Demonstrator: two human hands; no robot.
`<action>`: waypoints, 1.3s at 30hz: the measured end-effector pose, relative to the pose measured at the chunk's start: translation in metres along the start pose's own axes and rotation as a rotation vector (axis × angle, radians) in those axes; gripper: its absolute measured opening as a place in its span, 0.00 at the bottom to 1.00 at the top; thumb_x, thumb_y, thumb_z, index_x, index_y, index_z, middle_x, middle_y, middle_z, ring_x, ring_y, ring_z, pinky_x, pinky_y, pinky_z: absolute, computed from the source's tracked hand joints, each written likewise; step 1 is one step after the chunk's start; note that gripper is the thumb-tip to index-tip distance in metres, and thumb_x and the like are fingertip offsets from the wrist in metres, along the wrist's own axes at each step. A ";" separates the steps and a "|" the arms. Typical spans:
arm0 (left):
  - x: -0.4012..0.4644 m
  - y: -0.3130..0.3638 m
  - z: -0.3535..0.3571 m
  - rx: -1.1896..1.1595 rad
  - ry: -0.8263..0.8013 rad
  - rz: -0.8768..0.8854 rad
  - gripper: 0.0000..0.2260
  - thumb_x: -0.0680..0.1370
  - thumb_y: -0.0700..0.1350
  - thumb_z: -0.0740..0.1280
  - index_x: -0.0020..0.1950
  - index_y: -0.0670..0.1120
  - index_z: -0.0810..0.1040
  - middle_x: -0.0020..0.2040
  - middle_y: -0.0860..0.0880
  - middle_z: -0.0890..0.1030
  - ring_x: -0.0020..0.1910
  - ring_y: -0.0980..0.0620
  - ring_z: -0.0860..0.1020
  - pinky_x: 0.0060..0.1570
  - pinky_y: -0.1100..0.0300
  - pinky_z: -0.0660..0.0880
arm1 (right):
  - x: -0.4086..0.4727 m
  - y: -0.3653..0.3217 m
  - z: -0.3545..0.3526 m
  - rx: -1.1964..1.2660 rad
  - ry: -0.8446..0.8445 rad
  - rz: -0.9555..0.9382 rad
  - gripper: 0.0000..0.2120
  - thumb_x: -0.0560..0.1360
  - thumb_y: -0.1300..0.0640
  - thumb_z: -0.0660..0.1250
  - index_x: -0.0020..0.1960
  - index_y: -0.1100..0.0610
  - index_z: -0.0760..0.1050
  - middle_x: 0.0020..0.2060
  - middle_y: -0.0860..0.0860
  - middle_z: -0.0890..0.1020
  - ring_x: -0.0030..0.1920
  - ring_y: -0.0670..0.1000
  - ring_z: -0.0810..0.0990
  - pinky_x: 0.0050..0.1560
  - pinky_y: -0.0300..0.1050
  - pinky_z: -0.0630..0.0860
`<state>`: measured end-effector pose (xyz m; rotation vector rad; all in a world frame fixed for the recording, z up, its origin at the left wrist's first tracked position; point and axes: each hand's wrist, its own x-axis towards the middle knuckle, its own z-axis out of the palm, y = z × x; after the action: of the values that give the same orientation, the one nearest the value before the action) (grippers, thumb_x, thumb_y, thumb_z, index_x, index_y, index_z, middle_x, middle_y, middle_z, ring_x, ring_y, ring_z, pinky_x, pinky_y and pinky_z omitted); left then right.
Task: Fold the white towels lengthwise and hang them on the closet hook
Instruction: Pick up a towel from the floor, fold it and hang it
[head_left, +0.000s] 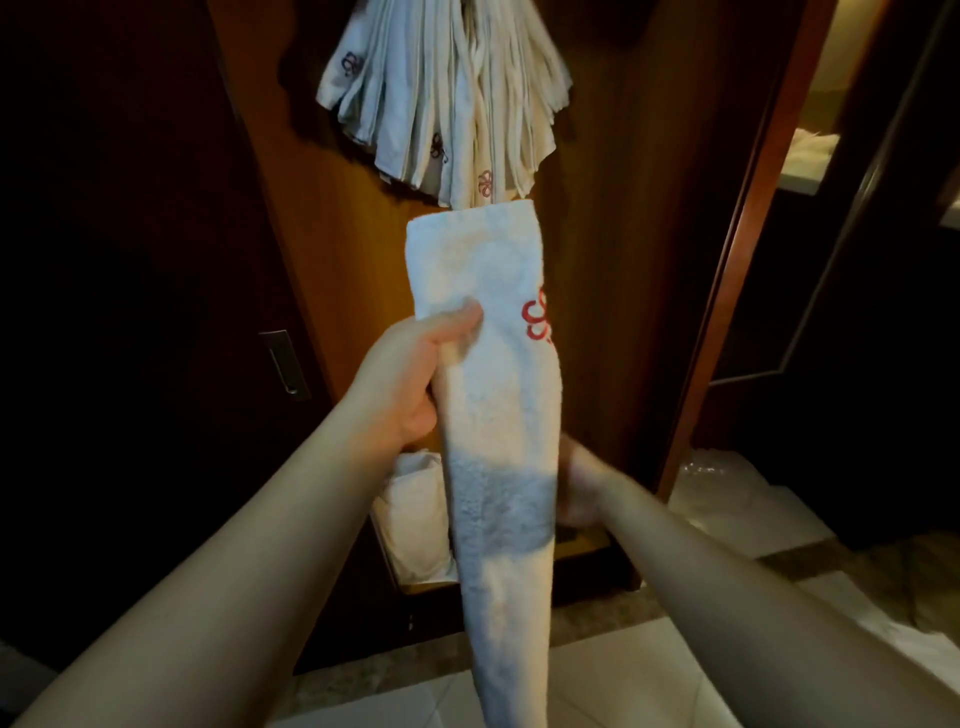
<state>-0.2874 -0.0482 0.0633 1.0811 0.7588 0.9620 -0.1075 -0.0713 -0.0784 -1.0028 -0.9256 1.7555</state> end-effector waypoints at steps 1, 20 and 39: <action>0.002 0.006 0.001 0.011 0.050 0.021 0.14 0.77 0.45 0.71 0.61 0.44 0.78 0.52 0.43 0.86 0.50 0.42 0.85 0.50 0.41 0.81 | 0.001 0.013 -0.001 0.014 0.013 0.010 0.33 0.70 0.28 0.68 0.63 0.51 0.82 0.62 0.57 0.83 0.63 0.56 0.81 0.60 0.54 0.79; 0.043 0.062 -0.023 0.083 0.308 -0.090 0.07 0.77 0.41 0.72 0.51 0.44 0.76 0.41 0.43 0.87 0.38 0.43 0.86 0.33 0.44 0.83 | -0.045 0.003 0.009 0.045 -0.149 0.075 0.37 0.52 0.50 0.88 0.58 0.61 0.83 0.56 0.61 0.84 0.57 0.59 0.84 0.56 0.55 0.80; 0.076 -0.027 -0.047 0.242 0.077 -0.191 0.29 0.79 0.66 0.59 0.60 0.41 0.77 0.51 0.46 0.84 0.54 0.45 0.80 0.53 0.50 0.77 | -0.060 -0.113 0.040 0.053 -0.135 -0.177 0.23 0.70 0.42 0.74 0.59 0.54 0.85 0.62 0.57 0.82 0.63 0.57 0.81 0.56 0.51 0.81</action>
<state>-0.2911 0.0340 0.0192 1.1606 1.0426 0.7660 -0.0902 -0.0965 0.0524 -0.7518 -1.0156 1.7039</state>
